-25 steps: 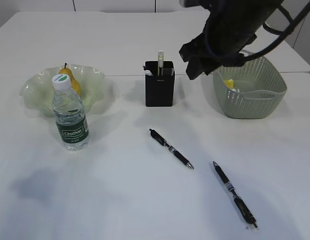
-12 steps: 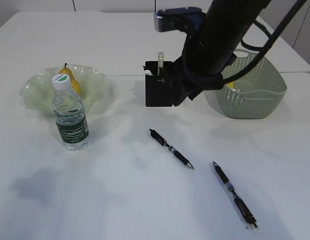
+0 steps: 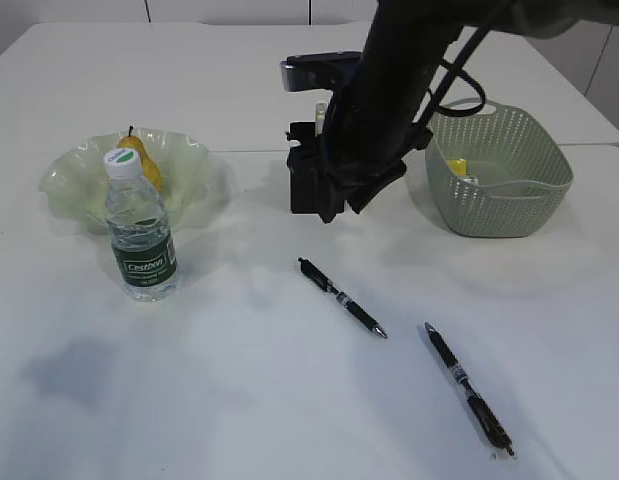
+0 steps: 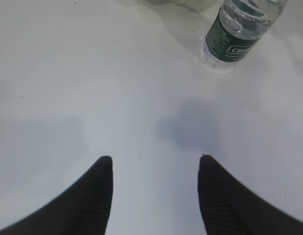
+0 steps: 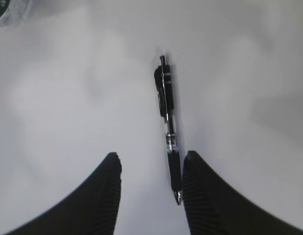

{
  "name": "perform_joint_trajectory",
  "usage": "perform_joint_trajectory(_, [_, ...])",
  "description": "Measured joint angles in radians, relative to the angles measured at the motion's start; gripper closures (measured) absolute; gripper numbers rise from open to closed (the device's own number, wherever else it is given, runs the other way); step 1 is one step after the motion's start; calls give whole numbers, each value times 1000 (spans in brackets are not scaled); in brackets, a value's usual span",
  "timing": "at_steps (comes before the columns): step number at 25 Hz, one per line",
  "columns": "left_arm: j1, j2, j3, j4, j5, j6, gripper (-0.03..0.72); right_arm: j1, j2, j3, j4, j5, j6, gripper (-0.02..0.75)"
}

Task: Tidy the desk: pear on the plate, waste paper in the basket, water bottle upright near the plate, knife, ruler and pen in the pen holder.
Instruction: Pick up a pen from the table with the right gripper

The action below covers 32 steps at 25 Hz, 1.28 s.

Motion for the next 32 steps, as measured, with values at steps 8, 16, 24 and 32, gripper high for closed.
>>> perform_joint_trajectory(8, [0, 0, 0, 0, 33, 0, 295, 66, 149, -103, -77, 1, 48, 426])
perform_joint_trajectory(16, [0, 0, 0, 0, 62, 0, 295, 66, 209, -111, -125, 2, 58, 426])
perform_joint_trajectory(24, [0, 0, 0, -2, 64, 0, 295, 66, 280, -145, -134, 2, 60, 426])
perform_joint_trajectory(32, [0, 11, 0, -2, 66, 0, 295, 66, 301, -147, -154, 2, 60, 426])
